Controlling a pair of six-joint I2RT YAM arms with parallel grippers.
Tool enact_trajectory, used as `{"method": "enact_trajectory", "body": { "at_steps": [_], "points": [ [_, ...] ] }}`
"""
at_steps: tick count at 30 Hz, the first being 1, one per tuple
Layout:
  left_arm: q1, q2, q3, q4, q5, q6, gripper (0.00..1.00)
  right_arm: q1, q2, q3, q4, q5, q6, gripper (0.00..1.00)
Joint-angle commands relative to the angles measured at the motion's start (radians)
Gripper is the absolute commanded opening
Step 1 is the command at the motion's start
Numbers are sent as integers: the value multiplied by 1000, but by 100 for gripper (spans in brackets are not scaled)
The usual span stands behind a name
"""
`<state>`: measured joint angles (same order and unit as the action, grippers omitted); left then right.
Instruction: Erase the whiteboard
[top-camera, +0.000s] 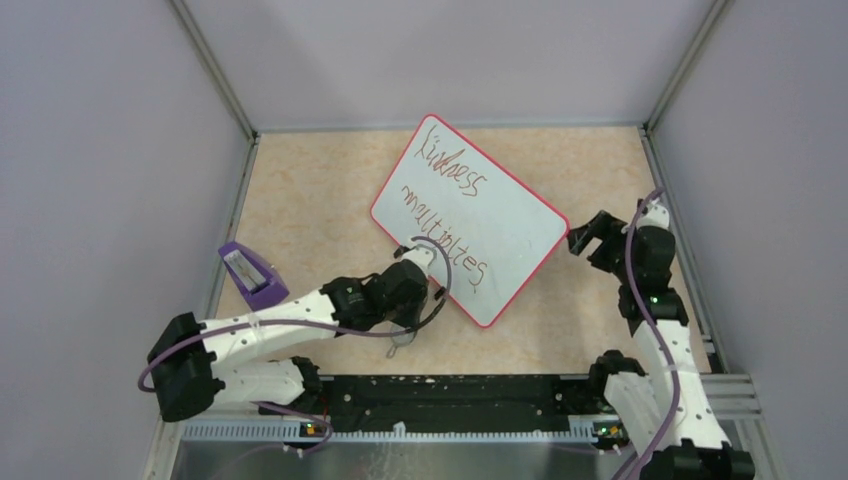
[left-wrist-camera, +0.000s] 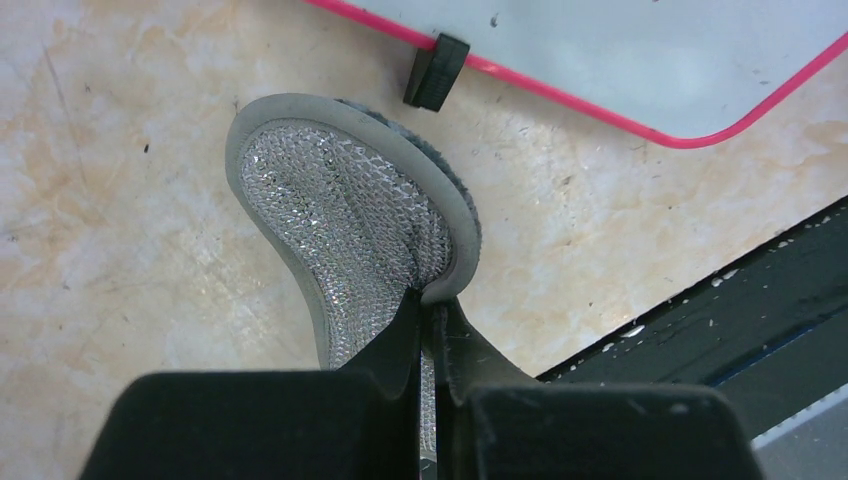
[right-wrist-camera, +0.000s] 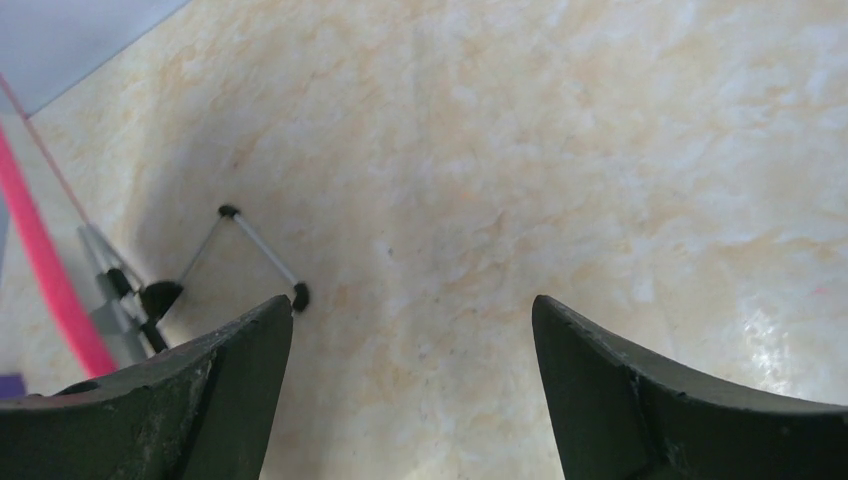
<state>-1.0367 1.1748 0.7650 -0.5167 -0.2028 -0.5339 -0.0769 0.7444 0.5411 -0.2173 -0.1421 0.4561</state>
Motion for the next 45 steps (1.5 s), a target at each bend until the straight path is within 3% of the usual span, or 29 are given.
{"method": "enact_trajectory", "body": {
  "at_steps": [1,5,8,13,20,27,35,37,45],
  "points": [
    [-1,-70,-28,111,-12,38,0,-10,-106,-31,-98,-174,40,86],
    [0,-130,-32,107,-39,58,0,-10,-203,-3,-155,-190,51,86],
    [0,-170,-32,92,-75,72,0,-10,-254,-4,-83,-268,58,87],
    [0,-223,-22,101,-145,78,0,-10,-254,-80,247,-377,171,87],
    [0,-238,30,105,-182,75,0,-9,-137,-178,650,-370,366,82],
    [0,-207,83,97,-231,85,0,-9,-161,-199,540,-400,246,76],
    [0,-13,205,80,-335,160,0,-9,-103,-184,536,-540,181,56],
    [0,45,243,67,-336,182,0,-9,-76,-171,507,-542,155,45],
    [-23,257,364,9,-383,75,0,-9,4,-168,531,-597,125,18]
  ]
}}
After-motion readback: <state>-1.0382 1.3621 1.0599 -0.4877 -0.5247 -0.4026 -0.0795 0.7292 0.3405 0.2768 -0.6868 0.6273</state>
